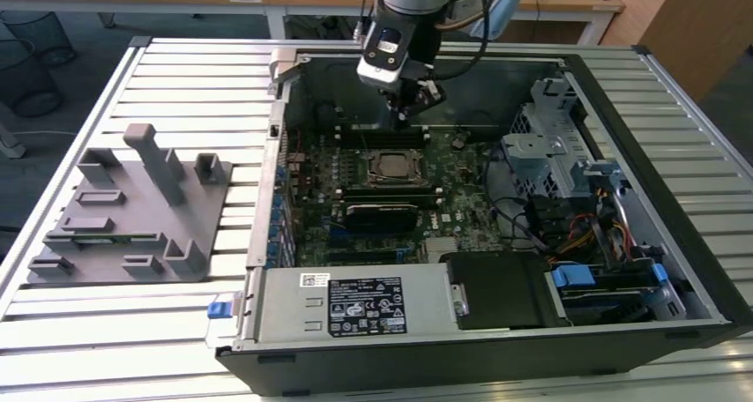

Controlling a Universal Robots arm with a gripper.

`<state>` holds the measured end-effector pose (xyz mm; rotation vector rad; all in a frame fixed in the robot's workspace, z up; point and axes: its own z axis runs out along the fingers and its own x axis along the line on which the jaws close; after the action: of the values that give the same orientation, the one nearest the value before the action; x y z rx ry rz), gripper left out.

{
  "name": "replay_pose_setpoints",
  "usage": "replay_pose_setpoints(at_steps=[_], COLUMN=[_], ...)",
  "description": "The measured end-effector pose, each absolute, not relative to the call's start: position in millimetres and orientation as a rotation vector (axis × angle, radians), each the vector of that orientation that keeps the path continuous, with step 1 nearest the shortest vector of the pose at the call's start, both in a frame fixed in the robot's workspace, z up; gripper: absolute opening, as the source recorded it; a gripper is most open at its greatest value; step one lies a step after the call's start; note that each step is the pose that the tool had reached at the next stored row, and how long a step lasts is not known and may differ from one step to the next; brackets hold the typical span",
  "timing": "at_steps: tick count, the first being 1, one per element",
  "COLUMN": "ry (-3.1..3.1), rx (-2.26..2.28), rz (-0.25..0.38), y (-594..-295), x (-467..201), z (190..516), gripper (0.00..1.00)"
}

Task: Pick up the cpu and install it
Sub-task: 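Install the first cpu locking lever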

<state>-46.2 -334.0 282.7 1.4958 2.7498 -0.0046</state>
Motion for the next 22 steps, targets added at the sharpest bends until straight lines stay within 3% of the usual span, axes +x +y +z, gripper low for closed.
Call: replay_pose_setpoints(at_steps=[22], ry=[2.992], rx=[0.920], rz=[-0.001], y=[-334.0], x=[-46.2], z=[281.6], gripper=[0.11])
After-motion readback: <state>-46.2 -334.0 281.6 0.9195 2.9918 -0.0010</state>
